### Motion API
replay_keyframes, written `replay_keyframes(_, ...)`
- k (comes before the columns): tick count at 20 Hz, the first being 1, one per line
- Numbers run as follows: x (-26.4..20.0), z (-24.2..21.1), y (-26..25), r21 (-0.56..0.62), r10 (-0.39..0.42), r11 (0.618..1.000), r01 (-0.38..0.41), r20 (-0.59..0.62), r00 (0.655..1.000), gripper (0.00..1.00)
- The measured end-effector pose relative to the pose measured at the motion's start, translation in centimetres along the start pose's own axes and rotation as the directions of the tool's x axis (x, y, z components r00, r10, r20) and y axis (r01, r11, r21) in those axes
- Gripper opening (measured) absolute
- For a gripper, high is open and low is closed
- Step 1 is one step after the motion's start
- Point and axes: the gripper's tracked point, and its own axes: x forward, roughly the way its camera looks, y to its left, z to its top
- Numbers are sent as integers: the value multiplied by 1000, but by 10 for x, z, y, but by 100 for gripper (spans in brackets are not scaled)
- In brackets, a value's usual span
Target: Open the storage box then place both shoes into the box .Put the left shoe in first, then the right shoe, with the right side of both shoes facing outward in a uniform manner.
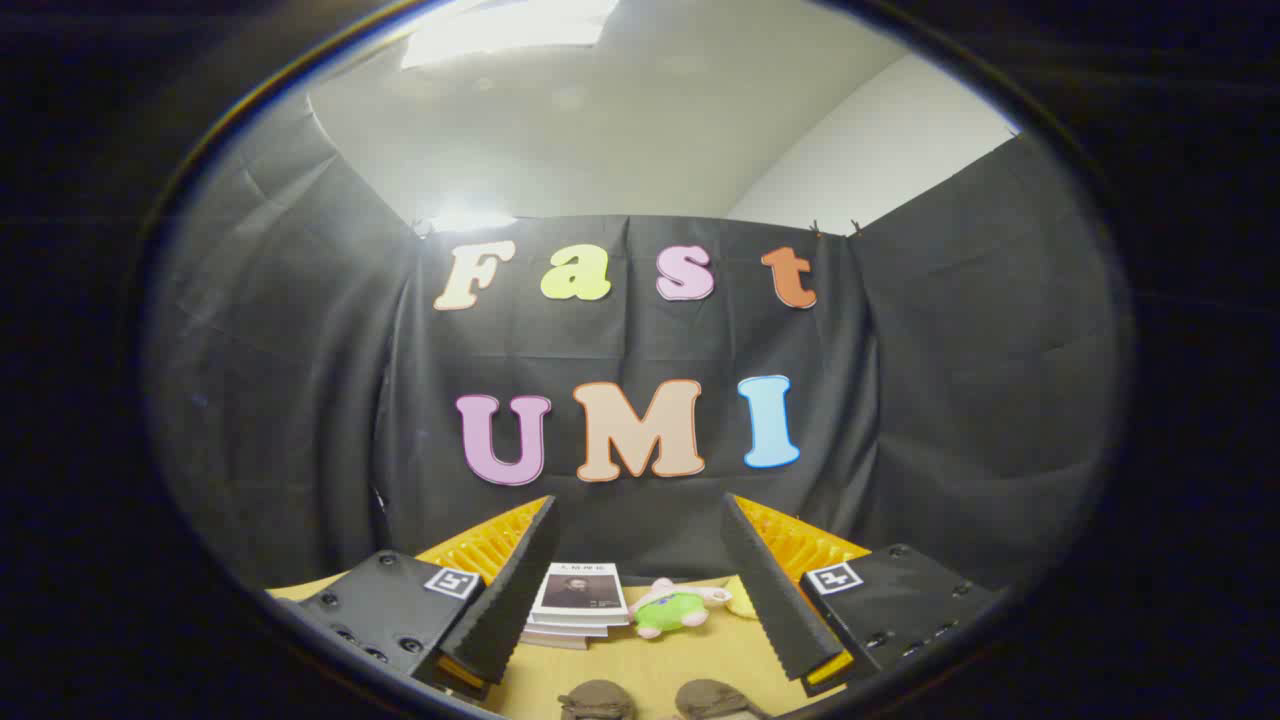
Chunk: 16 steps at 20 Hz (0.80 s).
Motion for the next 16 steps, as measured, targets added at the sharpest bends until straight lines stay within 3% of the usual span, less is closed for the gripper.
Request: replay_keyframes(16,-17,5,5,-35,-1,999,2,12,1000,100)
